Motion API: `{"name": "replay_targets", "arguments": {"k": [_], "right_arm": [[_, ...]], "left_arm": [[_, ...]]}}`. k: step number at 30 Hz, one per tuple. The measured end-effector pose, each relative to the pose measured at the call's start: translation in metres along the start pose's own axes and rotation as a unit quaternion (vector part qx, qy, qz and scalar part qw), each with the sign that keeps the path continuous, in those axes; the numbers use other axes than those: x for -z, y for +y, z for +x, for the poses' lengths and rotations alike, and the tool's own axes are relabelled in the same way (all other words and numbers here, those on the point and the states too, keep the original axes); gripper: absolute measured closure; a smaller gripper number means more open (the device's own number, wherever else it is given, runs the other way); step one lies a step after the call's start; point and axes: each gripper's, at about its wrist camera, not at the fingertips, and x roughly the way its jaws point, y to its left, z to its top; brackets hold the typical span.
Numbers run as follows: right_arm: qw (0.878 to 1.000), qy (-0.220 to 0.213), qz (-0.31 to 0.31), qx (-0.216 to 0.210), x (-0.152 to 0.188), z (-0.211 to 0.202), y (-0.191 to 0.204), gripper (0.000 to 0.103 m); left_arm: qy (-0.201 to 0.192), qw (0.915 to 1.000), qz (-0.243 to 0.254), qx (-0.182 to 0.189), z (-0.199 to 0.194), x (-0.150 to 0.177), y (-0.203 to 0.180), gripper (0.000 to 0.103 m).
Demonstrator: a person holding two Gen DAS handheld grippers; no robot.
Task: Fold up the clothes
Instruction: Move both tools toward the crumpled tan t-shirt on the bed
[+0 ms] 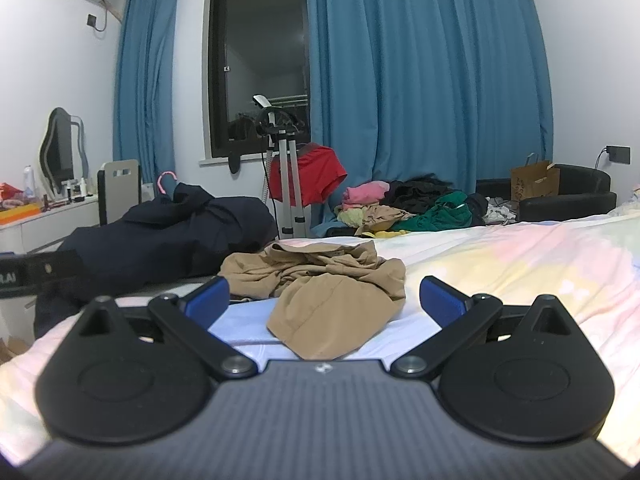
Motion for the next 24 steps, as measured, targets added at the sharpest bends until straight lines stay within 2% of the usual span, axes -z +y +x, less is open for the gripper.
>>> {"name": "replay_targets", "arguments": {"k": [9, 12, 15, 17, 21, 24], "right_arm": [[1.0, -0.017, -0.011, 0.002, 0.002, 0.0, -0.001, 0.0], [1.0, -0.005, 0.004, 0.001, -0.002, 0.008, -0.01, 0.0], [1.0, -0.014, 0.001, 0.014, -0.002, 0.005, -0.01, 0.0], [0.999, -0.022, 0.01, 0.028, -0.001, 0.003, -0.011, 0.0], [0.995, -0.01, 0.088, 0.046, -0.002, 0.003, -0.024, 0.0], [0.994, -0.011, 0.085, 0.066, -0.002, 0.0, -0.02, 0.0]], "left_arm": [[-0.004, 1.0, 0.005, 0.001, -0.005, 0.003, 0.007, 0.0], [0.007, 0.9999, 0.012, -0.002, 0.005, 0.003, 0.0, 0.0], [0.01, 0.9999, 0.008, -0.006, 0.007, 0.004, 0.002, 0.0], [0.01, 0.9999, 0.007, -0.012, 0.007, 0.006, 0.003, 0.0], [0.016, 0.9996, 0.003, -0.023, 0.006, 0.013, 0.008, 0.0], [0.022, 0.9993, 0.001, -0.03, 0.007, 0.016, 0.014, 0.0]]}}
